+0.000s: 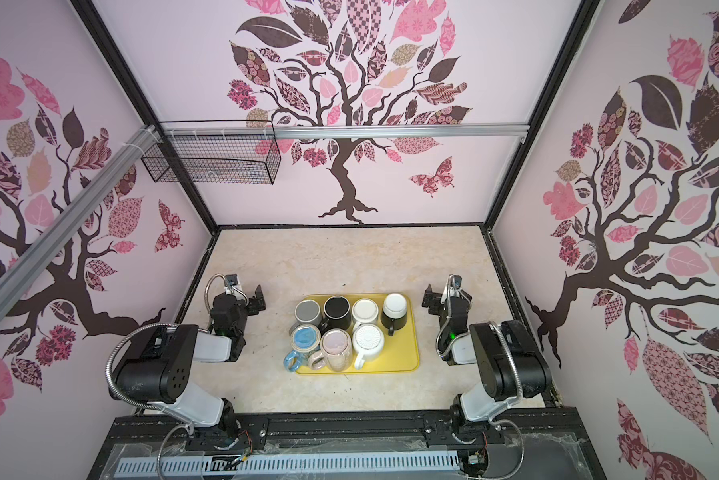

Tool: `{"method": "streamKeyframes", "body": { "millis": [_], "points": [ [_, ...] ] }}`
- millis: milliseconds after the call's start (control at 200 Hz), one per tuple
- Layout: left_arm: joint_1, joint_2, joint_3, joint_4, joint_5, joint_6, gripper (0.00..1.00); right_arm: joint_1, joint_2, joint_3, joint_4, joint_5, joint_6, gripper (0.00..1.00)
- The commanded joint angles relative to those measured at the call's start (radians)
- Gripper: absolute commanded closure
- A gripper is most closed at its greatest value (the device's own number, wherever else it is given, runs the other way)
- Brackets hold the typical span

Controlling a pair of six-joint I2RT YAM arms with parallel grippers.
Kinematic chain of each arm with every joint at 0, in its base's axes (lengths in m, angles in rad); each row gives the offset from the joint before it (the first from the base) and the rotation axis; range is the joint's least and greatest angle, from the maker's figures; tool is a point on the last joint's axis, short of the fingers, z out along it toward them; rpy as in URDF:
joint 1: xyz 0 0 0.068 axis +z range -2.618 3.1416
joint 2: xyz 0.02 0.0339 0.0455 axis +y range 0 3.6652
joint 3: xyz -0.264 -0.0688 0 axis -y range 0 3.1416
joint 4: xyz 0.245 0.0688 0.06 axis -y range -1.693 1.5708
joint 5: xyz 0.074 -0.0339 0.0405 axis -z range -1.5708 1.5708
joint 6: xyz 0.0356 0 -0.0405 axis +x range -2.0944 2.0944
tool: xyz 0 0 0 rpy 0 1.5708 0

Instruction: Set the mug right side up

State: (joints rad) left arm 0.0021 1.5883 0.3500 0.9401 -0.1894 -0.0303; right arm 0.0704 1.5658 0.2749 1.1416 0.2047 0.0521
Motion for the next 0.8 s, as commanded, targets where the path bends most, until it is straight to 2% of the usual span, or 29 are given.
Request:
{"method": "streamKeyframes", "body": {
  "millis": [0,705,755,795],
  "points": [
    [0.011,-0.004,0.023,0.012,0.015,-0.014,0.03,-0.004,0.000,0.012,0.022,-0.003,-0.008,0.00],
    [0.007,-0.006,0.021,0.015,0.011,-0.008,0.04,-0.004,-0.003,0.011,0.021,-0.011,-0.006,0.00],
    [-0.010,-0.055,0.029,-0.038,-0.013,0.008,0.04,-0.003,-0.014,0.012,0.037,-0.040,-0.026,0.00],
    [-0.018,-0.105,0.037,-0.096,-0.029,0.016,0.03,-0.004,-0.045,0.024,-0.017,-0.032,-0.024,0.00]
  ]
}}
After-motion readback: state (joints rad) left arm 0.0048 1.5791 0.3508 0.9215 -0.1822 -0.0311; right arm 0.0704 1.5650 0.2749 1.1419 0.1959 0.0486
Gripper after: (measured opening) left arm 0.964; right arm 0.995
